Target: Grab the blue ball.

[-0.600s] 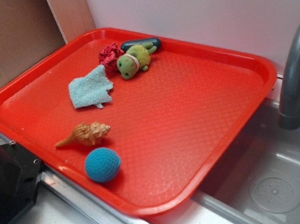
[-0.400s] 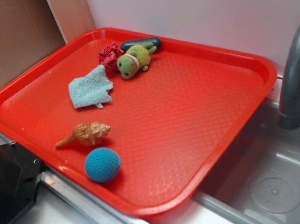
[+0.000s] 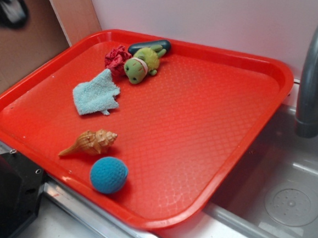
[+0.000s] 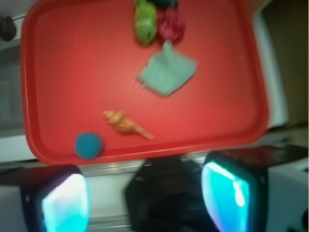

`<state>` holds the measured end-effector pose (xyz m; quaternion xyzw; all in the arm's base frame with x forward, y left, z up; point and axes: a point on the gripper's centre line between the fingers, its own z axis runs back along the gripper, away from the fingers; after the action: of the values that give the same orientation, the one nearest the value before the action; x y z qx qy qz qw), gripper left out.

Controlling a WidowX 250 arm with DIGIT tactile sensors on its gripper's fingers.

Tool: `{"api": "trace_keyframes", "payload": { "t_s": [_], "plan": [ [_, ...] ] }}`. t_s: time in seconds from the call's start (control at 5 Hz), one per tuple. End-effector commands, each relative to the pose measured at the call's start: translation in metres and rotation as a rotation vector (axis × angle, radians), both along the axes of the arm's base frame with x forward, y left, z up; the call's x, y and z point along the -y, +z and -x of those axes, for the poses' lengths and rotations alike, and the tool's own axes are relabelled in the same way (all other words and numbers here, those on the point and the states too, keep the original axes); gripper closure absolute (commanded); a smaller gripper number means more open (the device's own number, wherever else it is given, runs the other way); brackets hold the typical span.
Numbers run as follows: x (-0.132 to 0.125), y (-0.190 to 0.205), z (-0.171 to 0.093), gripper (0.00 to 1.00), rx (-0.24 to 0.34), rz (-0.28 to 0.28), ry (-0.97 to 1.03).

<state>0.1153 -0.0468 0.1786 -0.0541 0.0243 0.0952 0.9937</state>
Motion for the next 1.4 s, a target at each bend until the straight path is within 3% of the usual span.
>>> {"api": "trace_keyframes", "payload": {
  "t_s": [0.0, 0.2, 0.6, 1.2],
  "plan": [
    [0.064, -0.093, 0.002, 0.00, 0.022, -0.022, -0.039],
    [0.076, -0.108, -0.002, 0.00, 0.109, -0.054, -0.112],
    [0.093, -0.130, -0.003, 0.00, 0.098, -0.160, -0.173],
    [0.094, -0.131, 0.003, 0.00, 0.090, -0.185, -0.189]
  ]
}}
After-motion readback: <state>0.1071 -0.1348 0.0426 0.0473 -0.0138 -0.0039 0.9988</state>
